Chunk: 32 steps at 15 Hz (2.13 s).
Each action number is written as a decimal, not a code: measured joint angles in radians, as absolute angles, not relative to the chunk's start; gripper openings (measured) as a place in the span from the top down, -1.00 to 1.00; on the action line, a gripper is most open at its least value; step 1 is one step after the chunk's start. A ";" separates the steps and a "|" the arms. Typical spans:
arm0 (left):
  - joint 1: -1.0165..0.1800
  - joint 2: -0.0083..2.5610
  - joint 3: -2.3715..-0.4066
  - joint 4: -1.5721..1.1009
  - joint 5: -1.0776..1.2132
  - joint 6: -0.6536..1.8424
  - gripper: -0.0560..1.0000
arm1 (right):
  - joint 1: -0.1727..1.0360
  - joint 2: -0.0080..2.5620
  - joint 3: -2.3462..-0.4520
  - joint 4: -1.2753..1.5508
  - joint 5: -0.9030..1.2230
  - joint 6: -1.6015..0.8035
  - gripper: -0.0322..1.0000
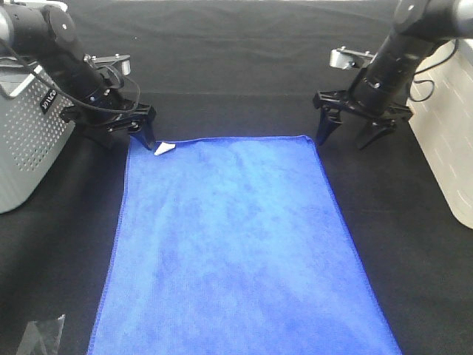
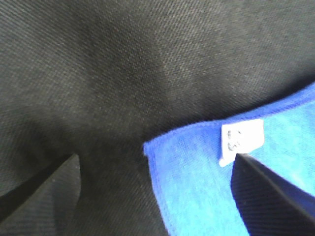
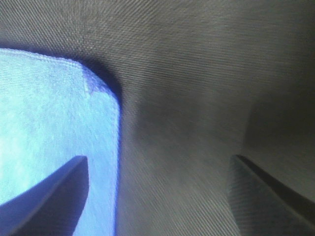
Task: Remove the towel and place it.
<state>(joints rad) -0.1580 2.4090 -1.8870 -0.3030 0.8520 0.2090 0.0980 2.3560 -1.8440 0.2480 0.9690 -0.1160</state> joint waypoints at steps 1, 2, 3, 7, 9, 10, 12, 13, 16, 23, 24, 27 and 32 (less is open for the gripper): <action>-0.158 2.414 -1.887 -0.305 0.850 0.209 -0.60 | 0.108 2.374 -1.864 0.241 0.961 -0.116 -0.55; -0.158 2.414 -1.887 -0.305 0.850 0.209 -0.60 | 0.108 2.374 -1.864 0.241 0.961 -0.116 -0.55; -0.158 2.416 -1.887 -0.305 0.850 0.209 -0.60 | 0.116 2.394 -1.886 0.240 0.956 -0.116 -0.55; -0.158 2.416 -1.887 -0.309 0.848 0.209 -0.60 | 0.159 2.461 -1.971 0.222 0.958 -0.116 -0.55; -0.158 2.416 -1.887 -0.310 0.851 0.209 -0.60 | 0.166 2.476 -1.988 0.224 0.941 -0.112 -0.55; -0.158 2.416 -1.887 -0.311 0.853 0.209 -0.60 | 0.166 2.482 -1.998 0.226 0.929 -0.105 -0.55; -0.158 2.416 -1.887 -0.311 0.868 0.209 -0.60 | 0.166 2.492 -2.012 0.228 0.919 -0.090 -0.55; -0.158 2.416 -1.887 -0.311 0.877 0.209 -0.60 | 0.166 2.493 -2.014 0.229 0.920 -0.089 -0.55; -0.158 2.416 -1.887 -0.316 0.882 0.209 -0.60 | 0.180 2.493 -2.014 0.218 0.922 -0.089 -0.55; -0.169 2.428 -1.891 -0.362 0.876 0.247 -0.60 | 0.213 2.499 -2.017 0.207 0.908 -0.089 -0.54; -0.169 2.430 -1.893 -0.362 0.877 0.247 -0.60 | 0.213 2.499 -2.017 0.207 0.908 -0.089 -0.54; -0.172 2.430 -1.895 -0.362 0.879 0.259 -0.60 | 0.213 2.499 -2.017 0.207 0.908 -0.089 -0.54; -0.247 2.446 -1.900 -0.351 0.828 0.270 -0.48 | 0.227 2.501 -2.017 0.218 0.903 -0.109 -0.45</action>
